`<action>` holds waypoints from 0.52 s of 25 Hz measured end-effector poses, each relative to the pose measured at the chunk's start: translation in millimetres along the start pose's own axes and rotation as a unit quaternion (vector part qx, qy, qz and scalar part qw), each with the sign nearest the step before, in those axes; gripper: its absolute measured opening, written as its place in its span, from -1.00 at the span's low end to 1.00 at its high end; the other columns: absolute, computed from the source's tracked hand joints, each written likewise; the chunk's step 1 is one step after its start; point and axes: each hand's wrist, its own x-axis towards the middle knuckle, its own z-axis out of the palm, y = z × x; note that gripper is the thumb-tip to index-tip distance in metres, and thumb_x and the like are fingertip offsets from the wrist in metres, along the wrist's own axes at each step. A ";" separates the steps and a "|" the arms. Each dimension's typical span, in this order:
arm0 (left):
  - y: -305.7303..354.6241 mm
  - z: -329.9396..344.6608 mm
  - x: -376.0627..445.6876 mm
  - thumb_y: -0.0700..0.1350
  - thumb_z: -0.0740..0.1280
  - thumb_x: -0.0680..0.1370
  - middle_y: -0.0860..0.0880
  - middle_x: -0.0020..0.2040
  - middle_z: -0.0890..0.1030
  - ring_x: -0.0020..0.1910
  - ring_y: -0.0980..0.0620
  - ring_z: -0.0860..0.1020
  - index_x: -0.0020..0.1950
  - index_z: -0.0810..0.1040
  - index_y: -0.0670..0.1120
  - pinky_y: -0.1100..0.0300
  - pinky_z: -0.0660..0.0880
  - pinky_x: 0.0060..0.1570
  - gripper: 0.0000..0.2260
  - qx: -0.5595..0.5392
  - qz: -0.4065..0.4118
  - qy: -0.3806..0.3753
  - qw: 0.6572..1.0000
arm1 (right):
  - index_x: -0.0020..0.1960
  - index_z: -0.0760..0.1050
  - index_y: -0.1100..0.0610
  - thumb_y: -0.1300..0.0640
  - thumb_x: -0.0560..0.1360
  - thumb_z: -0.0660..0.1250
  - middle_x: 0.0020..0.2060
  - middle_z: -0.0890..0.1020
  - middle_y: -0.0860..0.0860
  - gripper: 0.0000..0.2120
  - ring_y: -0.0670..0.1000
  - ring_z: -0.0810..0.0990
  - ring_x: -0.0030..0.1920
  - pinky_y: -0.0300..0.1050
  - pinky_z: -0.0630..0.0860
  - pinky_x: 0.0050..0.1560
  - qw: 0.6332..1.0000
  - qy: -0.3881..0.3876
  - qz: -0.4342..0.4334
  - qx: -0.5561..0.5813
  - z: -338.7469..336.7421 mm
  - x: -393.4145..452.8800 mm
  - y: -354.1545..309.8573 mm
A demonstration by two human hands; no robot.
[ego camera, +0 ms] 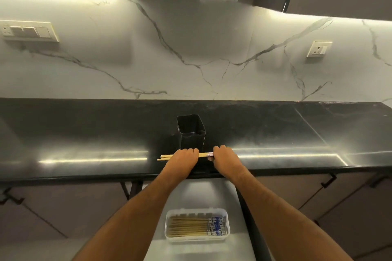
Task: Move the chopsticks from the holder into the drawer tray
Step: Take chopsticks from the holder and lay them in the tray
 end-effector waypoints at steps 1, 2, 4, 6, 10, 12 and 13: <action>2.7 4.6 -6.4 -0.18 0.36 0.61 -0.11 0.13 0.61 0.04 -0.09 0.61 0.29 0.43 -0.11 0.02 0.54 0.05 -0.72 0.009 0.003 0.000 1.000 | 0.20 0.50 0.18 -0.01 0.66 0.25 0.10 0.61 0.15 -0.73 0.13 0.58 0.08 -0.02 0.50 0.05 1.000 -0.015 -0.002 0.014 6.2 -5.8 -2.9; 6.6 8.8 -13.5 -0.21 0.35 0.61 -0.11 0.11 0.62 0.02 -0.09 0.62 0.28 0.42 -0.11 0.02 0.53 0.02 -0.74 0.017 0.004 0.000 1.000 | 0.19 0.51 0.20 0.04 0.66 0.26 0.10 0.62 0.16 -0.76 0.13 0.58 0.08 -0.06 0.46 0.03 1.000 -0.022 -0.007 0.020 13.0 -11.4 -7.0; 15.1 17.7 -25.8 -0.23 0.34 0.60 -0.10 0.08 0.62 -0.03 -0.09 0.61 0.23 0.42 -0.11 0.02 0.52 -0.02 -0.77 0.019 0.002 0.000 1.000 | 0.17 0.52 0.19 0.09 0.63 0.28 0.10 0.62 0.14 -0.79 0.12 0.56 0.09 -0.07 0.43 0.04 0.999 -0.025 0.017 0.038 22.8 -23.2 -13.8; 20.5 22.9 -33.3 -0.23 0.34 0.60 -0.10 0.06 0.61 -0.05 -0.08 0.60 0.21 0.42 -0.10 0.02 0.54 -0.02 -0.79 0.012 0.005 0.003 1.000 | 0.19 0.51 0.17 0.03 0.60 0.34 0.12 0.58 0.12 -0.74 0.13 0.52 0.15 -0.02 0.47 0.13 0.996 -0.002 0.066 0.066 25.3 -33.1 -14.2; 25.9 30.9 -37.8 -0.19 0.36 0.60 -0.11 0.09 0.60 0.00 -0.07 0.59 0.25 0.42 -0.10 0.02 0.55 0.07 -0.75 -0.007 0.000 -0.006 1.000 | 0.11 0.56 0.26 0.11 0.53 0.43 0.04 0.64 0.17 -0.75 0.10 0.59 -0.05 -0.10 0.49 -0.09 0.977 -0.036 0.135 0.161 27.4 -36.7 -3.6; 27.4 35.4 -39.2 -0.19 0.36 0.61 -0.11 0.11 0.60 0.02 -0.07 0.59 0.27 0.43 -0.11 0.03 0.54 0.10 -0.74 -0.009 -0.004 -0.002 1.000 | 0.07 0.59 0.28 0.18 0.53 0.42 0.01 0.67 0.19 -0.81 0.02 0.51 -0.18 -0.16 0.41 -0.18 0.971 -0.040 0.142 0.188 30.4 -37.5 -4.2; 28.9 37.3 -38.4 -0.19 0.36 0.61 -0.12 0.11 0.60 0.02 -0.07 0.59 0.27 0.43 -0.12 0.04 0.54 0.10 -0.74 -0.014 -0.002 -0.004 1.000 | 0.07 0.59 0.28 0.21 0.53 0.41 0.00 0.67 0.19 -0.83 0.01 0.48 -0.20 -0.17 0.40 -0.18 0.968 -0.033 0.142 0.202 31.2 -37.8 -5.0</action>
